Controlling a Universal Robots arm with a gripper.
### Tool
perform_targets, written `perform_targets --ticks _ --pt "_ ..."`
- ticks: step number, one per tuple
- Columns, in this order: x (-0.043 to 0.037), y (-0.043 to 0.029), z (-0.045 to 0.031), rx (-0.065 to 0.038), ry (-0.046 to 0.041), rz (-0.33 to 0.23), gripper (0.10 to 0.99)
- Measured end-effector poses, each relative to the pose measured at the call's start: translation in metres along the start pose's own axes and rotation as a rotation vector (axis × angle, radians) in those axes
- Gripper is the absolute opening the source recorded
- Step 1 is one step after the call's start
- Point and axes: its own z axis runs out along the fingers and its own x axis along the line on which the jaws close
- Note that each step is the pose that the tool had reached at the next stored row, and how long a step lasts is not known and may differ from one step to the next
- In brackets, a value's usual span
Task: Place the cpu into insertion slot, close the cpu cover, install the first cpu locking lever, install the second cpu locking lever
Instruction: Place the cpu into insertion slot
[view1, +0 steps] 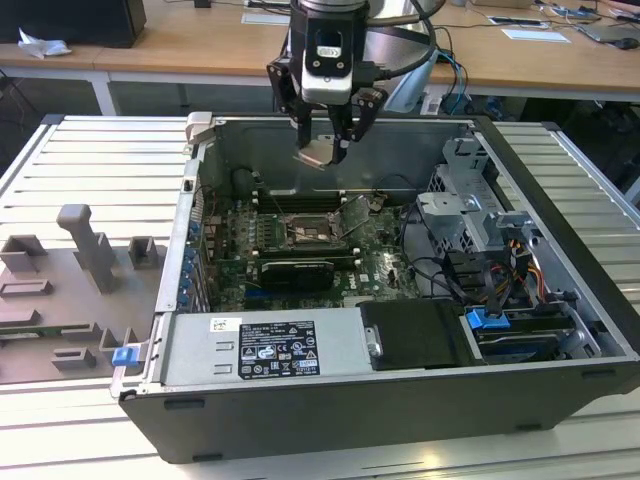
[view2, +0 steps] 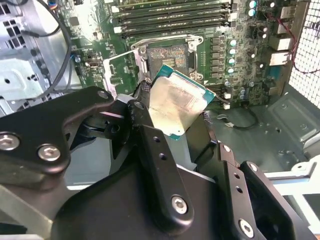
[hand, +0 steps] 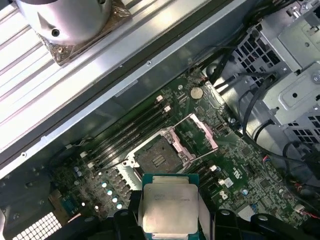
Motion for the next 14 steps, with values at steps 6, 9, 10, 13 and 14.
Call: perform_targets --ticks 6,9,10,13,14 --pt "-0.0002 0.0000 0.0025 0.004 -0.0094 0.087 0.533" --pt "-0.0002 -0.0001 0.0041 0.003 -0.0143 0.154 0.533" --pt "-0.0002 -0.0002 0.0045 0.003 -0.0154 0.171 0.533" --pt "-0.0002 -0.0003 0.0058 0.003 -0.0189 0.215 0.533" --pt "-0.0002 -0.0003 0.0063 0.002 -0.0201 0.232 0.533"
